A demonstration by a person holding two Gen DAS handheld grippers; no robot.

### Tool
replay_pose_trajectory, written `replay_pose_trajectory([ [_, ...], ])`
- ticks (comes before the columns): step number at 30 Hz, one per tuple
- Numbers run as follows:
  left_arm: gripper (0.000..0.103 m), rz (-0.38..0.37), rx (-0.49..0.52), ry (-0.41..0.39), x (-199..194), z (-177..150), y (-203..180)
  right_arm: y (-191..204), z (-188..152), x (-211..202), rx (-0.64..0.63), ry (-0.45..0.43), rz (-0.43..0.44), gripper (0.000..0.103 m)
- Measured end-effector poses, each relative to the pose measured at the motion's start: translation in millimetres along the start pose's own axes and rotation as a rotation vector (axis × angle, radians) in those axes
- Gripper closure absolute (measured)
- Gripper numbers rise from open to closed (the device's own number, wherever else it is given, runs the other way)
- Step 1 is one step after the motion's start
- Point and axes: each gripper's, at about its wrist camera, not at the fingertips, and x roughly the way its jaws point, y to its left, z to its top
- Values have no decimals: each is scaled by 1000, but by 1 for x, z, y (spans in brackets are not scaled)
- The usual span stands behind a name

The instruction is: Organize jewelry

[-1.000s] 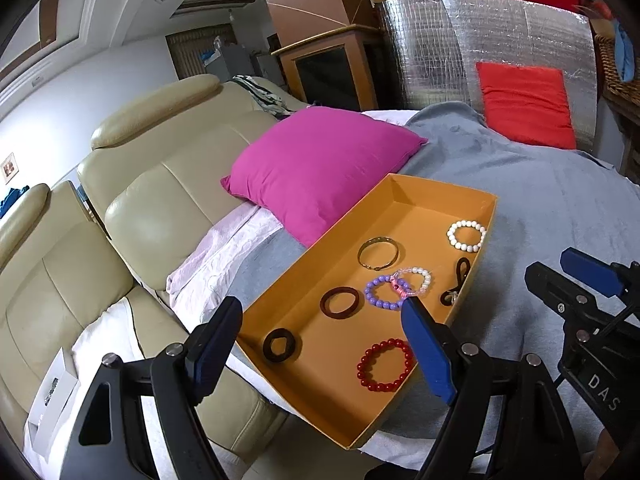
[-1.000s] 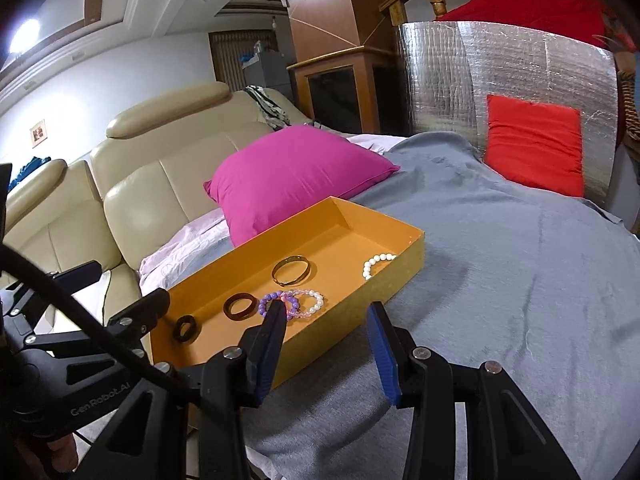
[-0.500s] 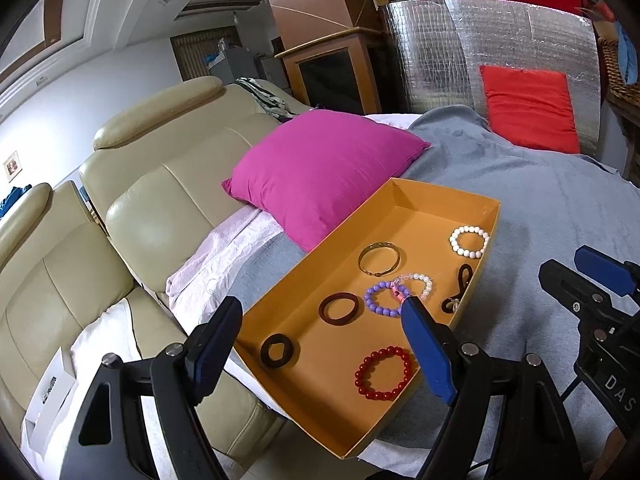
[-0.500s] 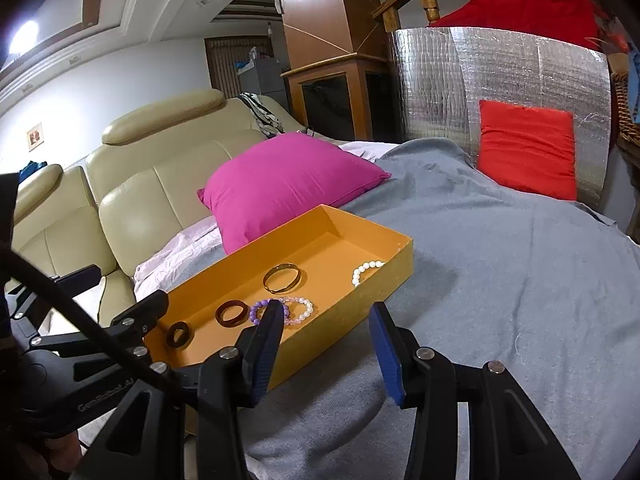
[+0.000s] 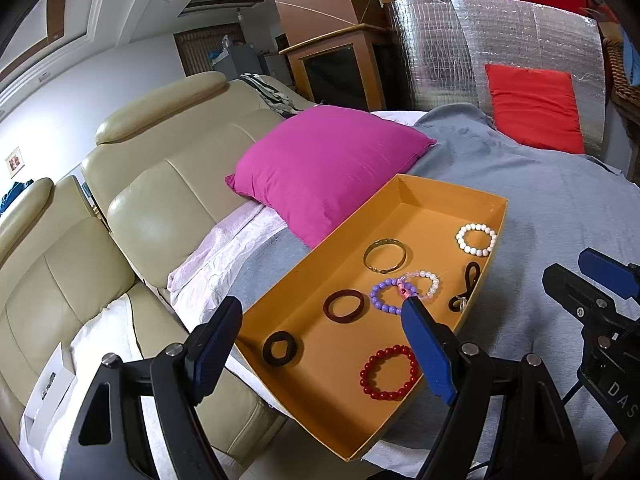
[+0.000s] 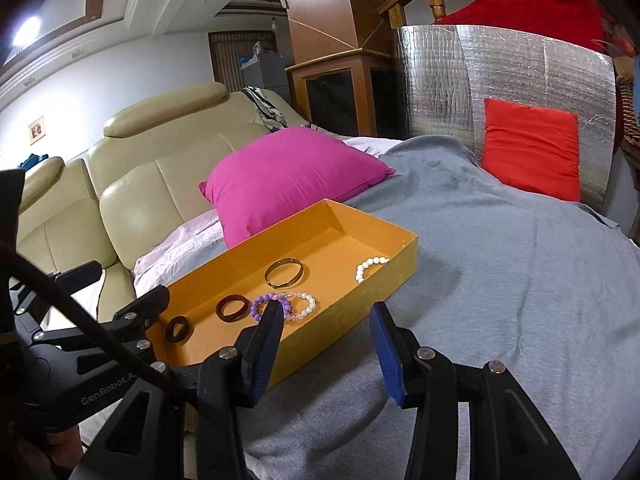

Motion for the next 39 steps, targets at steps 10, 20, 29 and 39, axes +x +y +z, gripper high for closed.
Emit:
replay_pose_trajectory([
  [10, 21, 1, 7, 3, -1, -1, -1, 1, 0, 1, -2, 1, 2, 54],
  [20, 21, 1, 8, 11, 3, -2, 1, 2, 0, 3, -1, 5, 4, 54],
  [29, 21, 5, 0, 17, 6, -3, 5, 4, -1, 5, -7, 10, 7, 54],
  [39, 21, 3, 2, 17, 5, -4, 6, 4, 0, 6, -6, 10, 8, 54],
])
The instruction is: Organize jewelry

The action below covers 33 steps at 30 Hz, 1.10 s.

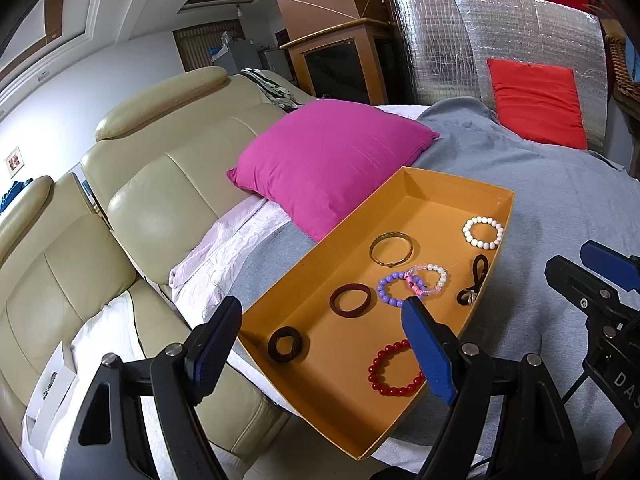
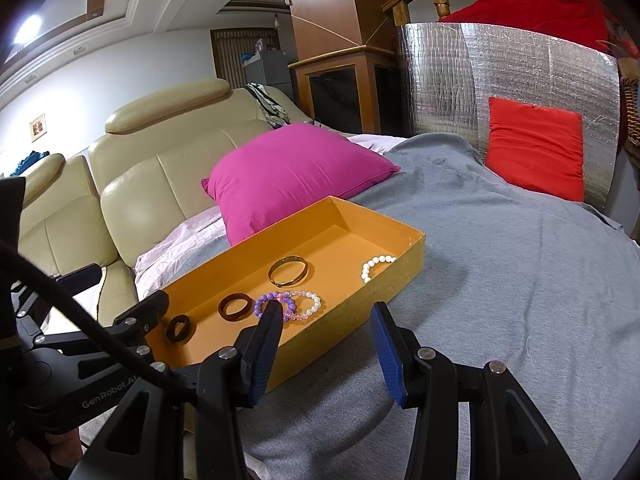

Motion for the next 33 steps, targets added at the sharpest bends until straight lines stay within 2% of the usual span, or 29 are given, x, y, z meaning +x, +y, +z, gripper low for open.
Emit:
replay_pose_trajectory([
  [27, 21, 17, -19, 10, 12, 2, 11, 9, 8, 16, -13, 8, 11, 53],
  [30, 21, 2, 0, -11, 6, 7, 0, 0, 9, 11, -11, 1, -7, 53],
  [33, 21, -66, 39, -44, -2, 19, -28, -28, 9, 0, 37, -9, -48, 52],
])
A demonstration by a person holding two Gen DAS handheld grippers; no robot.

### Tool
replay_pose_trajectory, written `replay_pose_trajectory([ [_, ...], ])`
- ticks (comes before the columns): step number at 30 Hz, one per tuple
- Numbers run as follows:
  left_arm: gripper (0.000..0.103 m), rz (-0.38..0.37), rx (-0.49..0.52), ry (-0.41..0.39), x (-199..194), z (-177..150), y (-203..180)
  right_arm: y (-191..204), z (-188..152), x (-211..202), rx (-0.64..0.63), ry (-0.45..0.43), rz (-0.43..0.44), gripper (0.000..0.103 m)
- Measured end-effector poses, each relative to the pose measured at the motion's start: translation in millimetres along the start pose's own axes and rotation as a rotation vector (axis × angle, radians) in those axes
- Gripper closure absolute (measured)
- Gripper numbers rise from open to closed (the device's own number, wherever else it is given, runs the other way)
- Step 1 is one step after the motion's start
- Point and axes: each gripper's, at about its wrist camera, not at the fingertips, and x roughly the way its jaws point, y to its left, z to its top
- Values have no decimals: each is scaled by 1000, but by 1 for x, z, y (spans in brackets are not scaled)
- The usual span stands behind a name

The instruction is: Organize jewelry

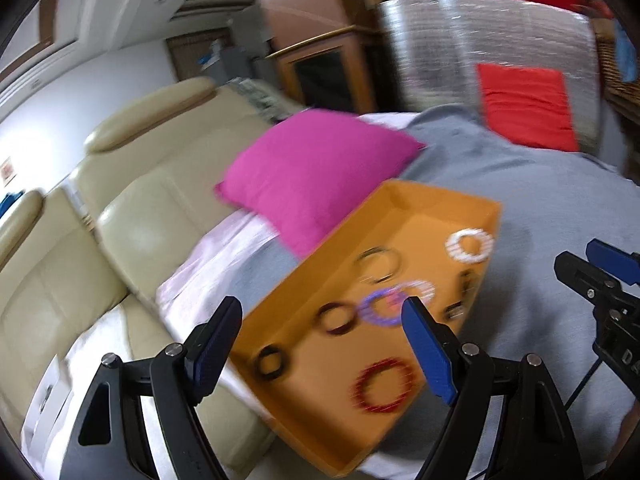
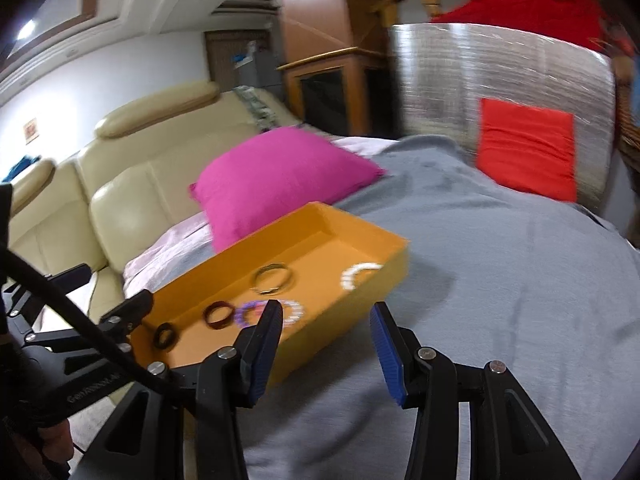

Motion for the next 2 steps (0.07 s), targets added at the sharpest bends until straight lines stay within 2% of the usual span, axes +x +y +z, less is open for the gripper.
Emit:
replay_pose_trajectory([
  [2, 20, -72, 37, -19, -3, 12, -29, -31, -1, -9, 69, -14, -61, 40],
])
